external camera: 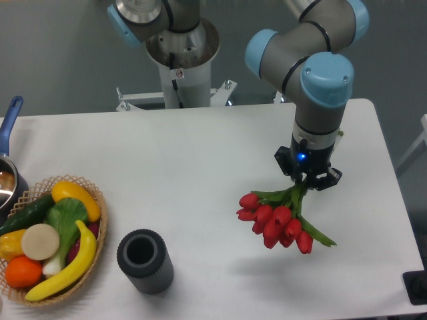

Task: Insert the flowers into the vase
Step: 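Carry the red tulip bunch with the gripper toward the grey vase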

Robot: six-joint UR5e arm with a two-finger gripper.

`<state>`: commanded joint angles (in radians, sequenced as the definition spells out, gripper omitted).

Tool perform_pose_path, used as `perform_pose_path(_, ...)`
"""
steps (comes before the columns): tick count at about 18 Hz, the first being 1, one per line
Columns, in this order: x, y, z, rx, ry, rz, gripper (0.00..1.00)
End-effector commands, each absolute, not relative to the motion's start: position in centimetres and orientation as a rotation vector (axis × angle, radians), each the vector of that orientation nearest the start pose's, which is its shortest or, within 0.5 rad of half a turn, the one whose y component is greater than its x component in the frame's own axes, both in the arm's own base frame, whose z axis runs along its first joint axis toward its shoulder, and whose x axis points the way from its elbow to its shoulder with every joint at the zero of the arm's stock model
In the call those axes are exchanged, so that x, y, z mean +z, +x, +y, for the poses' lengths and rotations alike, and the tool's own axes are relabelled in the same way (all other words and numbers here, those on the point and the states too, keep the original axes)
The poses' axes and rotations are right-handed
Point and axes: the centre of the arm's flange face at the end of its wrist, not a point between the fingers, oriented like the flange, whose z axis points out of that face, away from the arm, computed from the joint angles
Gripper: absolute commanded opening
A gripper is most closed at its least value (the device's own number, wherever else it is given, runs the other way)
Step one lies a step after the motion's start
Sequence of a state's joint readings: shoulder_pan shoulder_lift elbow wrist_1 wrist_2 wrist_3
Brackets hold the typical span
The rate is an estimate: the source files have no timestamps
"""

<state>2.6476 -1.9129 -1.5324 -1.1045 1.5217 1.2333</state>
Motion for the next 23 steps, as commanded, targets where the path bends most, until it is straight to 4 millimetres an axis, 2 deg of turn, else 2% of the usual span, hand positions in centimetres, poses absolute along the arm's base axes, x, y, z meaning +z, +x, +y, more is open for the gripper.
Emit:
perform_pose_path(4,36.5,-48.9,42.3,0.189,-3.0,0.239,0.0)
perform_pose_path(8,36.4,-48.4,43.2,0.147,-2.904,0.201,0.0)
perform_pose_path(11,37.6,-48.4,44.4,0.207,-2.759,0.133,0.0)
perform_pose_path(16,40.0,-47.0,47.2,0.123,-2.508,-0.006,0.0)
perform_pose_path(18,40.6,-45.8,48.7,0.046,-2.413,0.033,0.0)
perform_pose_path(23,43.4,-43.9,50.3,-0.179,-2.151,0.092,0.0)
